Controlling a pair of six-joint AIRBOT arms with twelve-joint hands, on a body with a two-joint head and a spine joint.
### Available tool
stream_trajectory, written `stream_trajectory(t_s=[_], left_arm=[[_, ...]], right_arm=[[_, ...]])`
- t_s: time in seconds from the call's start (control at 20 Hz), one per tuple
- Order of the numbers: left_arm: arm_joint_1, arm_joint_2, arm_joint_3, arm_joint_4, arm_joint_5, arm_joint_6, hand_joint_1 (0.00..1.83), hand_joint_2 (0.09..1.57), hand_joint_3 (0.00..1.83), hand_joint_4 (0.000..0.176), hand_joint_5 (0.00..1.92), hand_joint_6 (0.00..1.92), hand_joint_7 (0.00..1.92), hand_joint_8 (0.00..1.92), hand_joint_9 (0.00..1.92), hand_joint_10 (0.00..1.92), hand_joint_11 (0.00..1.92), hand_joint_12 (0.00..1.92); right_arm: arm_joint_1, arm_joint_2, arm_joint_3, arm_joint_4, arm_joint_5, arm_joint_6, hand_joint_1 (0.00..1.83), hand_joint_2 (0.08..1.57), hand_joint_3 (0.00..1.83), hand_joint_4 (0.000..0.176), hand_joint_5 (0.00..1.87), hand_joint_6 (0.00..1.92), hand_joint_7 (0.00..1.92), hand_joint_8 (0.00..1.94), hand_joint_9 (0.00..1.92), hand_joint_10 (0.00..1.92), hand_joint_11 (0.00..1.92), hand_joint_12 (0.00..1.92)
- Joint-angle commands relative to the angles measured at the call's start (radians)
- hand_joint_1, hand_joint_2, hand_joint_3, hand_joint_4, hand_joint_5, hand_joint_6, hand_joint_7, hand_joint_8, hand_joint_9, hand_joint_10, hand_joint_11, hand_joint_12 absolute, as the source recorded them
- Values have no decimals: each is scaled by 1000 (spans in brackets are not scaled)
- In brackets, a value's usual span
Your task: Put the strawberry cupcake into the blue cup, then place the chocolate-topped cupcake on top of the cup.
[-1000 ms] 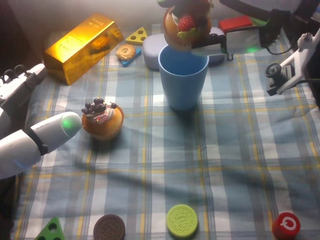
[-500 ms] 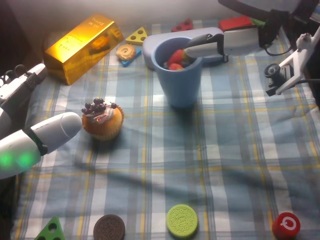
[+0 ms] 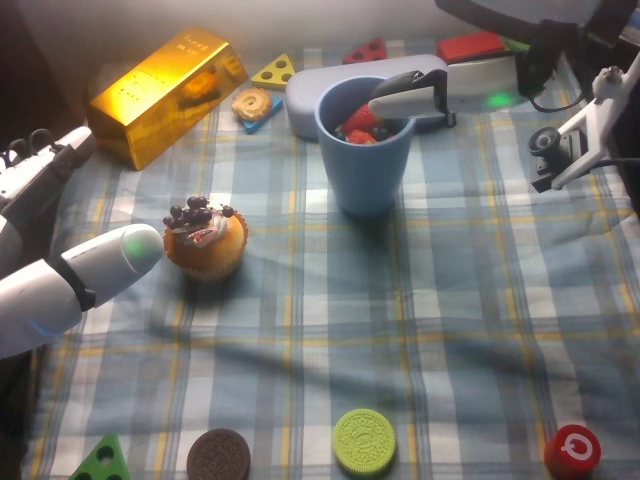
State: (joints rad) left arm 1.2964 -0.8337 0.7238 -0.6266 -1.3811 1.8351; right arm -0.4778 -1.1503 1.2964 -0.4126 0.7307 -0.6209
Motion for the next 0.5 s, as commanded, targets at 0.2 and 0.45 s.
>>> stream_trajectory(t_s=[0.2, 0.45], left_arm=[[-5, 2, 7, 11, -119, -4, 0, 825, 0, 71, 113, 0, 147, 3, 130, 2, 12, 7], [-4, 2, 7, 4, -115, -4, 0, 802, 0, 76, 79, 0, 86, 0, 74, 0, 0, 0]], right_arm=[[13, 38, -22, 34, 97, 5, 92, 1041, 0, 98, 101, 0, 106, 0, 89, 0, 15, 259], [-15, 86, -43, 55, 97, 5, 0, 1015, 0, 4, 8, 1, 0, 0, 4, 0, 0, 136]])
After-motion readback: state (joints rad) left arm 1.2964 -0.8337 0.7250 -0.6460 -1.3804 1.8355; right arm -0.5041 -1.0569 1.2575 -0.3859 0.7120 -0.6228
